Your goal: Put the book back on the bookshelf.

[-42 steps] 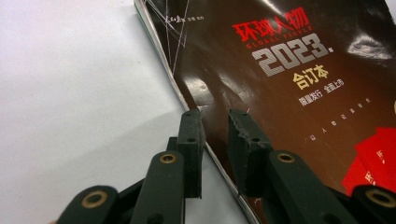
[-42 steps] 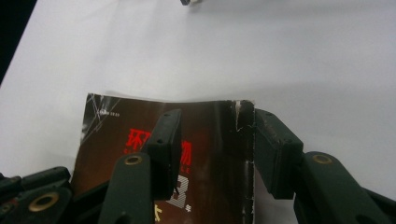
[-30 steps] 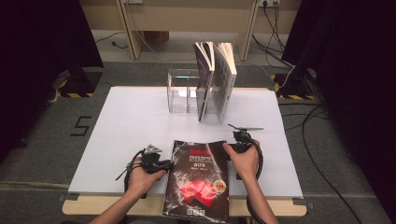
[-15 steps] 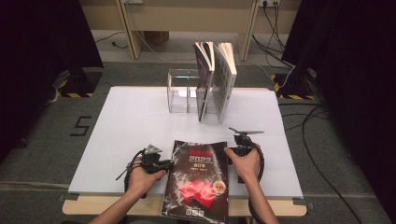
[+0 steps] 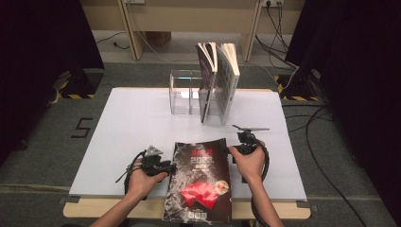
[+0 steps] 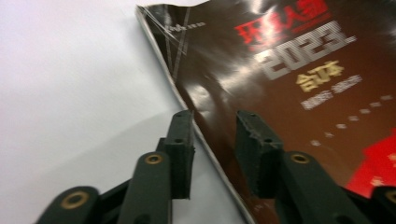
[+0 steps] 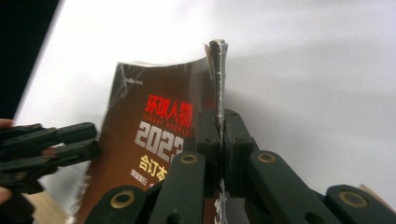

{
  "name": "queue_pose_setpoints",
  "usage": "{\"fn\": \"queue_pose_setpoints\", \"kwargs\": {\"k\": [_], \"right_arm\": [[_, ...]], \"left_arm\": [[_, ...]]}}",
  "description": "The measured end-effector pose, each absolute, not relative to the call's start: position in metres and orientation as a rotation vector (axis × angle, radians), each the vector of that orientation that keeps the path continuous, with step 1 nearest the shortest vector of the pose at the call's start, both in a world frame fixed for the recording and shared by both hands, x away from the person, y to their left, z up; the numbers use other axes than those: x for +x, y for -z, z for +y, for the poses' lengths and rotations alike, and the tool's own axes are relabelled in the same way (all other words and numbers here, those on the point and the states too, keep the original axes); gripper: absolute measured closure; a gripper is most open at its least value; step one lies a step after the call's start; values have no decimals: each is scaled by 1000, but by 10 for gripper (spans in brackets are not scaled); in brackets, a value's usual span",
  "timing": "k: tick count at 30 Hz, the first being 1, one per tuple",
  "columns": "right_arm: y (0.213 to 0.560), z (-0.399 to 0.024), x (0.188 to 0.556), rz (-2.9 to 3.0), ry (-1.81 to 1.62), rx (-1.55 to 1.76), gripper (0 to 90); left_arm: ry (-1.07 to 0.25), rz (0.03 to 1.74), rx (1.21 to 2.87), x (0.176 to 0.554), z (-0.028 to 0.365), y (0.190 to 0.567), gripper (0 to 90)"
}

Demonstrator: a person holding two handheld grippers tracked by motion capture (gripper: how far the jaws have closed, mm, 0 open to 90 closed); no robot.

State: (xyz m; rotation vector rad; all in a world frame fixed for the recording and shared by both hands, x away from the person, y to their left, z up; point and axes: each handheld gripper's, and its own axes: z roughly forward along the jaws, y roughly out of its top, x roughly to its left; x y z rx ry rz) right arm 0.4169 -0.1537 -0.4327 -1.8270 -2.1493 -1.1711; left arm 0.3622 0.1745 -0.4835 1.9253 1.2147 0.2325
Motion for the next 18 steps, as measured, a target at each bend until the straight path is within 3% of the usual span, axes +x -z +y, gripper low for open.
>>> {"fn": "queue_pose_setpoints", "kwargs": {"k": [9, 18], "right_arm": [[396, -139, 408, -2201, 1359, -1786, 873], [366, -124, 412, -2262, 1455, -1783, 875]], "left_arm": [[-262, 1180, 1836, 359, 180, 459, 532], [-271, 1167, 1802, 357, 182, 446, 487]]}}
